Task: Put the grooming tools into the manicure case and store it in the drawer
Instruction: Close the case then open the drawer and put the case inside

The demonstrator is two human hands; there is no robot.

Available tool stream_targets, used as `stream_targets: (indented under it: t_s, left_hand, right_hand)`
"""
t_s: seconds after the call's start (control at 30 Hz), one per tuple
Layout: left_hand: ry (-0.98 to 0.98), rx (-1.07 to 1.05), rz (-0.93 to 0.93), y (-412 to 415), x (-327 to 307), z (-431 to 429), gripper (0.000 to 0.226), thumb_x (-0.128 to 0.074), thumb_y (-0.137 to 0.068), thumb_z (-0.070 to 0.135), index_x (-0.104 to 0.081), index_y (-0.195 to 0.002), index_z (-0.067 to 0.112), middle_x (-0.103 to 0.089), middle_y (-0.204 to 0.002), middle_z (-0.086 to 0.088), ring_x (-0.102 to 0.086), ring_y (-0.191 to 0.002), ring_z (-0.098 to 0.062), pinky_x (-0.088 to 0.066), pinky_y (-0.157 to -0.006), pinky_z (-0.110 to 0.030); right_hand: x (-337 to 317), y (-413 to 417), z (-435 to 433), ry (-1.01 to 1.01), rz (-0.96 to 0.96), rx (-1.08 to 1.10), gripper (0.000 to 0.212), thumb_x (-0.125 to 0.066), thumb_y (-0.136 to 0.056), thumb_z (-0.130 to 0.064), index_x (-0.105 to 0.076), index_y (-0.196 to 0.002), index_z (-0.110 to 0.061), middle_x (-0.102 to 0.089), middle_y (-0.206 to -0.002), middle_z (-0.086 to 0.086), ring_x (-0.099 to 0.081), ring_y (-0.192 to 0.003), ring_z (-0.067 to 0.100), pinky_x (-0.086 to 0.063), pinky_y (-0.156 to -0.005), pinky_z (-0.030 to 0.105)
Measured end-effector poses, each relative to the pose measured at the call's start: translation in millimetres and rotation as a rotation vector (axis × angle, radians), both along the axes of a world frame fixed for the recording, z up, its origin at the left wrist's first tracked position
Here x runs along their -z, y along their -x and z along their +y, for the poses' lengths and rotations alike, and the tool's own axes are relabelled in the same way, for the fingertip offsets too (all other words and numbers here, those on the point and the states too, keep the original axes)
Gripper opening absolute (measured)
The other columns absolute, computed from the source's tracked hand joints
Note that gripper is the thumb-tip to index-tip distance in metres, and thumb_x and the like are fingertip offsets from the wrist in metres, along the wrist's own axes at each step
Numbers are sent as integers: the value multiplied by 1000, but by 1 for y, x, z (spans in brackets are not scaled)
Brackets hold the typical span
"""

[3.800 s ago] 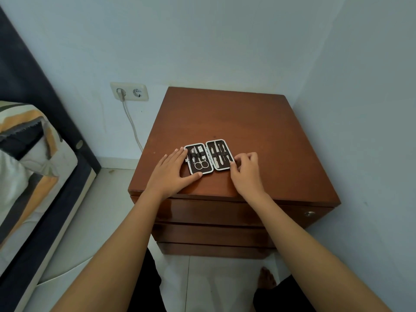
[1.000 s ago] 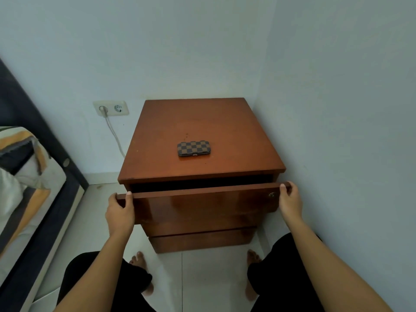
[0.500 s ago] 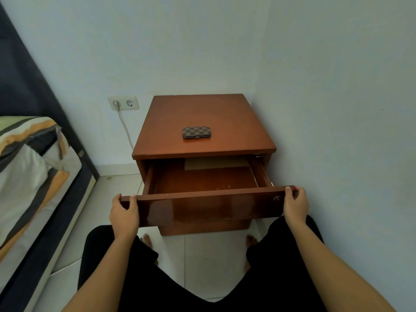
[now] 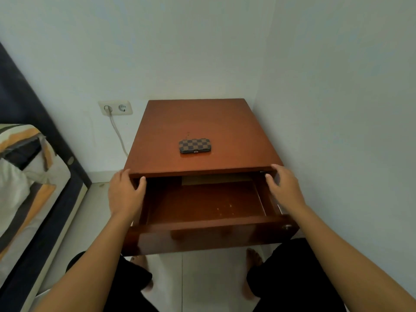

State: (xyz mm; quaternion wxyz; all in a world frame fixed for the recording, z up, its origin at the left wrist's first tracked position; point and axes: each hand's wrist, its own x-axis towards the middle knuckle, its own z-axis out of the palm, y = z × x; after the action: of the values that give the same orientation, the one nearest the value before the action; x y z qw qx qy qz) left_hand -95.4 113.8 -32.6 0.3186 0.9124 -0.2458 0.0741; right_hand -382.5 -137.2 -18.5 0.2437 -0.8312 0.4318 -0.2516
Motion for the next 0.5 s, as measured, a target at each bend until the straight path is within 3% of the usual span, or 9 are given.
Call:
stream_targets:
  t_s: [0.2,0.5]
  left_hand:
    - [-252,135,-78,-37,-5,-67,69,-42,-91,52,-31,-144,9,-27,-153,-13,-15,-144,-27,-9,-116,-41]
    - [-432,247,52,-76,8,-122,71,-27,-92,58,-9,-150,21,-2,-159,-9,2,-146,-23,1,-116,-38]
  right_hand:
    - [-20,-108,-14,134,111,-333,50,-46,-95,-30,-36,-140,-12,-41,-145,6,-34,-136,17,-29,-109,29]
    - [-20,-235,-31,81,352,-612,79,-55,-86,-47,-17,-148,-16,-18,-156,3,-17,-144,19,-26,-115,40]
